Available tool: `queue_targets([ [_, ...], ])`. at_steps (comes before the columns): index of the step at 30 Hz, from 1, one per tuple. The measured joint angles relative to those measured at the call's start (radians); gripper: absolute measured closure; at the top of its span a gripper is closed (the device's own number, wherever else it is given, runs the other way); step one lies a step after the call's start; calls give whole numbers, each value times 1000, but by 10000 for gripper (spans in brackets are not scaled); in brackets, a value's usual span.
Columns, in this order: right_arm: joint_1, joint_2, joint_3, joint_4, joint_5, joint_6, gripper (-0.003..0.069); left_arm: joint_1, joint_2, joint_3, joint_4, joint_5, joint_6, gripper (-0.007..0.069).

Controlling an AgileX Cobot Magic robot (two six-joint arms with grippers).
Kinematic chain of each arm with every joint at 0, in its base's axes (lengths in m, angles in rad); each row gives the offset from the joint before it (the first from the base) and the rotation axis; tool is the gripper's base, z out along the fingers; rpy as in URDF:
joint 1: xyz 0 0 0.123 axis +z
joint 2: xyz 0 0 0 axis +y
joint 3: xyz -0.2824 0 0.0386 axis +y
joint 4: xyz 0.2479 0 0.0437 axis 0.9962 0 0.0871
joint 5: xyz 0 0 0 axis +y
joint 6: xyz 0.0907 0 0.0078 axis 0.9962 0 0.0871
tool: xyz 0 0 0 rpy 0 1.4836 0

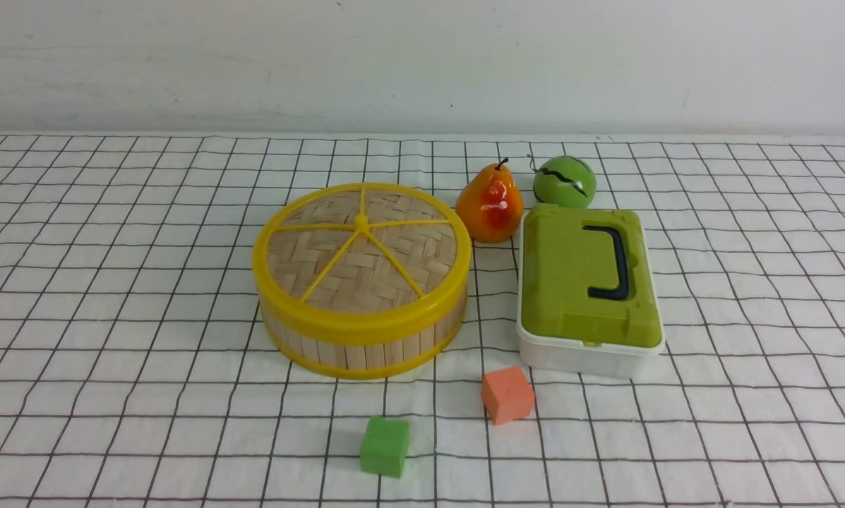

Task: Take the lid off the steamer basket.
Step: Use the left arm to lift the lid of the steamer

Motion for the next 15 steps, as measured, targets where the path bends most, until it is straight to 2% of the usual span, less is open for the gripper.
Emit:
queue_targets([
  [7, 0, 0, 0, 0, 0, 0, 419, 0, 0, 0, 0, -47, 0, 583],
  [13, 0, 0, 0, 0, 0, 0, 419, 0, 0, 0, 0, -223, 3, 574],
  [15, 0, 0, 0, 0, 0, 0, 419, 0, 0, 0, 0, -348, 7, 571],
])
